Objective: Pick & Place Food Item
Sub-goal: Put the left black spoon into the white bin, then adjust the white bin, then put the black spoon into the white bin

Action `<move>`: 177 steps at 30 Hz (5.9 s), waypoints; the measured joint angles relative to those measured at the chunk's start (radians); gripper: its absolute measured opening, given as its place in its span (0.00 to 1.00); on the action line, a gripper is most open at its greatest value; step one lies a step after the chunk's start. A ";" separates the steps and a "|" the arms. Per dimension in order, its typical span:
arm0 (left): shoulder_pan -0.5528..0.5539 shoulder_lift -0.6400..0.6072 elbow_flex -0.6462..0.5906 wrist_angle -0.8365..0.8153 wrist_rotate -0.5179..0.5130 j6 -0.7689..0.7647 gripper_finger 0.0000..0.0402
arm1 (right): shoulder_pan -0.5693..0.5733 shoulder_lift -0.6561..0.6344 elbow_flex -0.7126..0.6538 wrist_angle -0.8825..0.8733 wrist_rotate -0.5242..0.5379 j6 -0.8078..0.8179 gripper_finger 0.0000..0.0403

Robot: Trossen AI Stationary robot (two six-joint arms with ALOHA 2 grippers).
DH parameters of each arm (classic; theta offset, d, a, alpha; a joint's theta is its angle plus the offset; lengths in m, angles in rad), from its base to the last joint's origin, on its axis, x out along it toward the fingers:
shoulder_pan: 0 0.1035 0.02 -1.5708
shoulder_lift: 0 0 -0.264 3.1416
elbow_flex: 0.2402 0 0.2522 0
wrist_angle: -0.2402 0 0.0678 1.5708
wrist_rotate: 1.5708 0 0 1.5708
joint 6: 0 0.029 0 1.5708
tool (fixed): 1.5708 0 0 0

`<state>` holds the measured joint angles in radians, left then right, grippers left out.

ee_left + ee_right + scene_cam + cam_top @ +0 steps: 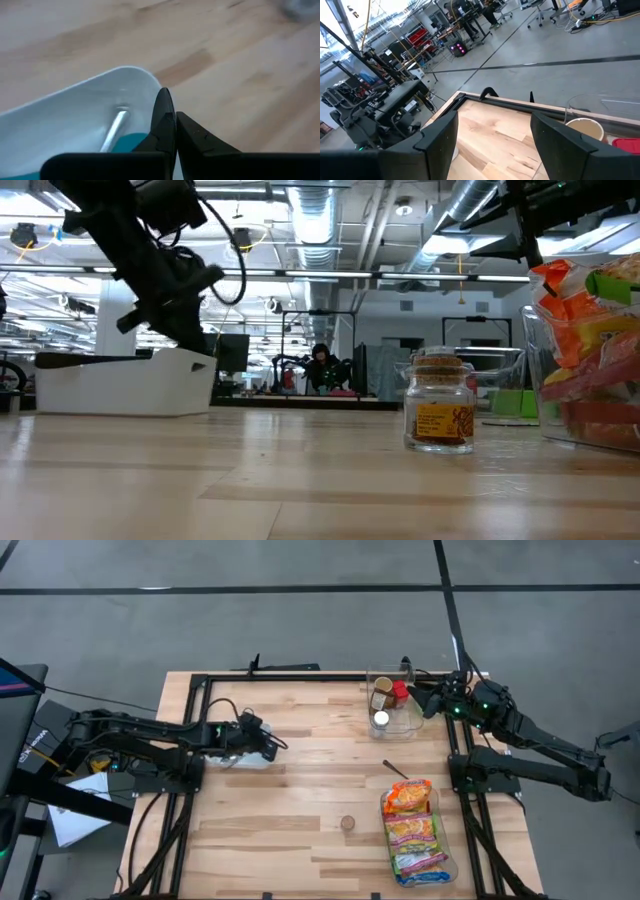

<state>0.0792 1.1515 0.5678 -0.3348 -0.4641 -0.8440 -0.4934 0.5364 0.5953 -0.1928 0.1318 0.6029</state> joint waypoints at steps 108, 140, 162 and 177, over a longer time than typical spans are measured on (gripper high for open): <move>0.138 -0.098 -0.163 0.270 0.175 0.192 0.24 | -0.019 0.041 0.000 0.010 0.000 -0.012 0.61; 0.129 -0.097 -0.163 0.271 0.130 0.142 0.00 | -0.020 0.041 0.000 -0.017 -0.004 -0.036 0.61; 0.124 0.060 -0.162 0.390 0.182 0.106 0.00 | -0.020 0.038 0.000 -0.016 -0.005 -0.080 0.61; 0.124 -0.040 -0.163 0.317 0.153 0.170 0.00 | -0.019 0.038 0.000 -0.016 -0.005 -0.071 0.61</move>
<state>0.2031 1.1114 0.4053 -0.0177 -0.3111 -0.6744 -0.5129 0.5743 0.5953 -0.2092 0.1265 0.5315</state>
